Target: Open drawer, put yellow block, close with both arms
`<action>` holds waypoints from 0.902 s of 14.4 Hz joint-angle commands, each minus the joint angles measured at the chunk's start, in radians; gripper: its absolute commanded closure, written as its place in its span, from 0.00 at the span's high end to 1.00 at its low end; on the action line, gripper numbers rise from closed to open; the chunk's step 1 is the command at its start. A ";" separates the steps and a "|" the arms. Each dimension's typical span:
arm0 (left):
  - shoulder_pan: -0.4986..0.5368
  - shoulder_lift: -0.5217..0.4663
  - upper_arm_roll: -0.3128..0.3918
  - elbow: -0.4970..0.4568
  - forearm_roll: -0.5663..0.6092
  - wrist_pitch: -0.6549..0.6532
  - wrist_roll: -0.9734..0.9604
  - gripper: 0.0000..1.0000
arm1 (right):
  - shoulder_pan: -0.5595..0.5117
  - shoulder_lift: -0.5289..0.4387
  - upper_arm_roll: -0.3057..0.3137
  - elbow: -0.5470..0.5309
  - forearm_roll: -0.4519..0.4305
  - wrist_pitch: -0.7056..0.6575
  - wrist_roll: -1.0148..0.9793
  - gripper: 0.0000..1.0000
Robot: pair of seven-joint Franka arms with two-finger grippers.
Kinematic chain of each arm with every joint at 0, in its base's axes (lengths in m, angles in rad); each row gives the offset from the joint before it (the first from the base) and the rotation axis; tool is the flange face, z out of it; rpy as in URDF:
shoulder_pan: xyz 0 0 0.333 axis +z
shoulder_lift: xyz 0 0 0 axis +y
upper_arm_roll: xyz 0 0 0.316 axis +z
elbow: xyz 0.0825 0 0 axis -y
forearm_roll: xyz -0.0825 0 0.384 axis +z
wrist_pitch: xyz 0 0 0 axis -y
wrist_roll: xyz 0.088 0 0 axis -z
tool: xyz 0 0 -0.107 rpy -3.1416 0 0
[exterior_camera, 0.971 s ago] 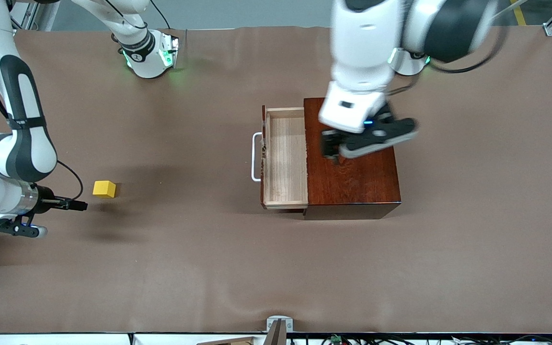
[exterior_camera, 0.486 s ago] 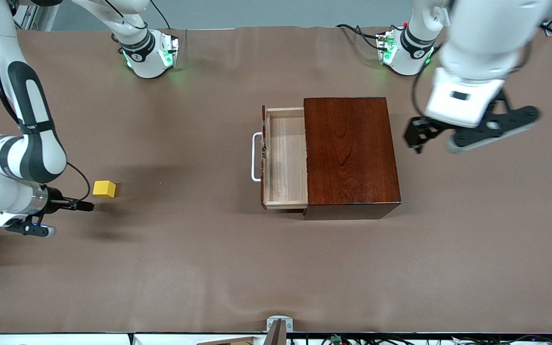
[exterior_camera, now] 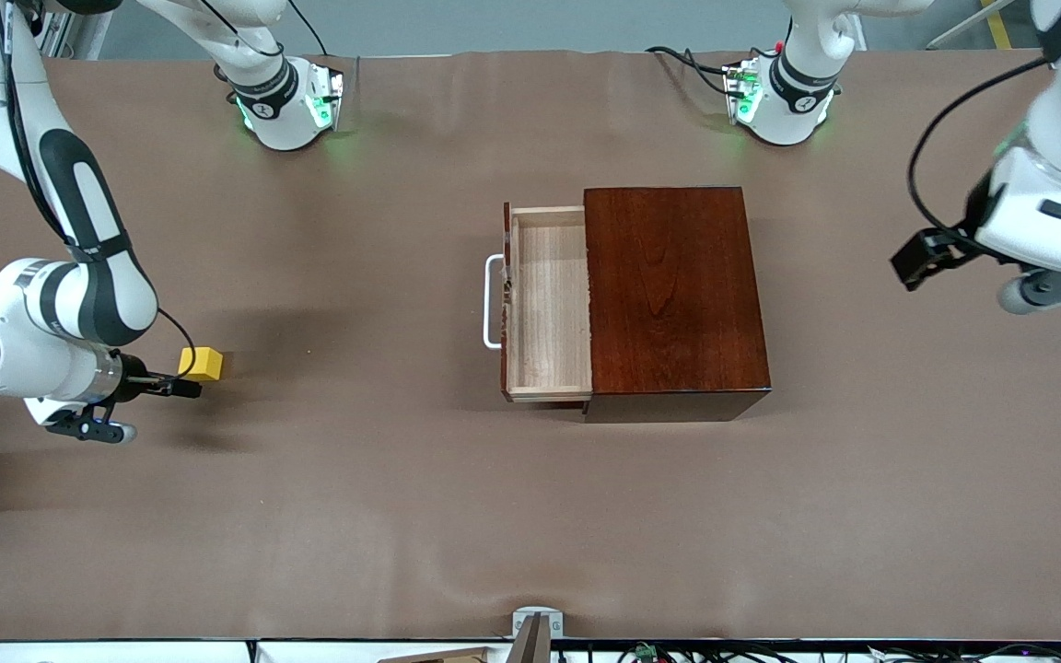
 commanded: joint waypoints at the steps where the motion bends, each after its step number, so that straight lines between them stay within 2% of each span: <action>1: 0.114 -0.056 -0.006 -0.049 -0.086 -0.002 0.091 1.00 | -0.013 -0.003 0.013 -0.038 -0.012 0.053 0.000 1.00; 5: 0.168 -0.093 -0.006 -0.103 -0.126 0.006 0.131 1.00 | -0.009 -0.003 0.015 -0.084 -0.011 0.071 0.012 1.00; 12: 0.167 -0.194 -0.006 -0.276 -0.126 0.084 0.147 1.00 | 0.001 -0.041 0.018 -0.186 -0.008 0.065 0.012 1.00; 13: 0.167 -0.200 -0.007 -0.287 -0.126 0.085 0.147 1.00 | 0.002 -0.056 0.019 -0.198 -0.008 0.064 0.014 0.96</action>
